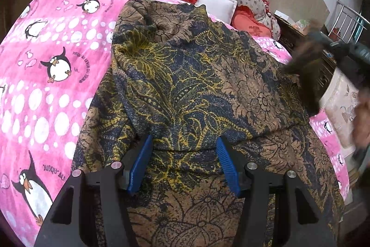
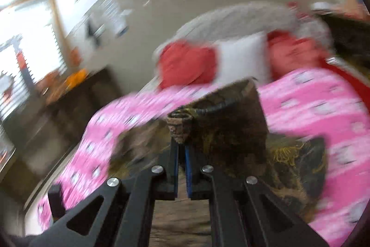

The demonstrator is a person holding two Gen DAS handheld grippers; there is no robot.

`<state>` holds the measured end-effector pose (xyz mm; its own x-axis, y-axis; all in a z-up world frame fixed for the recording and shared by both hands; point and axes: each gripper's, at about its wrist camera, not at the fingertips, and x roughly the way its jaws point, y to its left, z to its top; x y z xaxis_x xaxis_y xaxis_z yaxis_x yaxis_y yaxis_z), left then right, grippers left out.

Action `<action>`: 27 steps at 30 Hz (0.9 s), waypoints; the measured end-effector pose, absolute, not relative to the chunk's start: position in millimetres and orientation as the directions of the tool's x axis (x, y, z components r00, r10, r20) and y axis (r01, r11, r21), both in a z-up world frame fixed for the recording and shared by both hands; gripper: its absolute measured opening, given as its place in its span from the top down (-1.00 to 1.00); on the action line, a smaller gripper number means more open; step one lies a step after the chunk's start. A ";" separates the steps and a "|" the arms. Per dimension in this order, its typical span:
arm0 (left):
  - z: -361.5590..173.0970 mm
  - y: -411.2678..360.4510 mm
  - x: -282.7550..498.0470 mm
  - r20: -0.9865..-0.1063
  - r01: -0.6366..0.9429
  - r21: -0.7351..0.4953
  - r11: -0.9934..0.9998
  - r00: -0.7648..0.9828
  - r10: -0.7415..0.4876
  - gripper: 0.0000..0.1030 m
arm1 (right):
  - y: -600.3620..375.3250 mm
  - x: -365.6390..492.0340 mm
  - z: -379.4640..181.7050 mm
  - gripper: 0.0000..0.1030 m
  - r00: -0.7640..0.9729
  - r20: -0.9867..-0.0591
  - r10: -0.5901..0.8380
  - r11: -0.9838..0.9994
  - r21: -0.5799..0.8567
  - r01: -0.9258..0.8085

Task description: Fold small clothes

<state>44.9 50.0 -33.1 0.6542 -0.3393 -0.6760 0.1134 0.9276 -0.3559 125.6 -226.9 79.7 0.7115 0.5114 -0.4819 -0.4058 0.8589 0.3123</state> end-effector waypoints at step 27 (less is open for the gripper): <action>-35.2 23.0 123.1 -0.601 0.140 -0.612 0.778 0.557 -0.573 0.26 | -186.9 29.2 -48.6 -0.32 0.604 -0.754 0.259 0.911 -0.017 -0.412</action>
<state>123.1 23.0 -35.2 0.5568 -0.5730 -0.6014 0.1399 0.7784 -0.6120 29.2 -186.9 -48.6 0.6041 0.2593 -0.7535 -0.4123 0.9109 -0.0171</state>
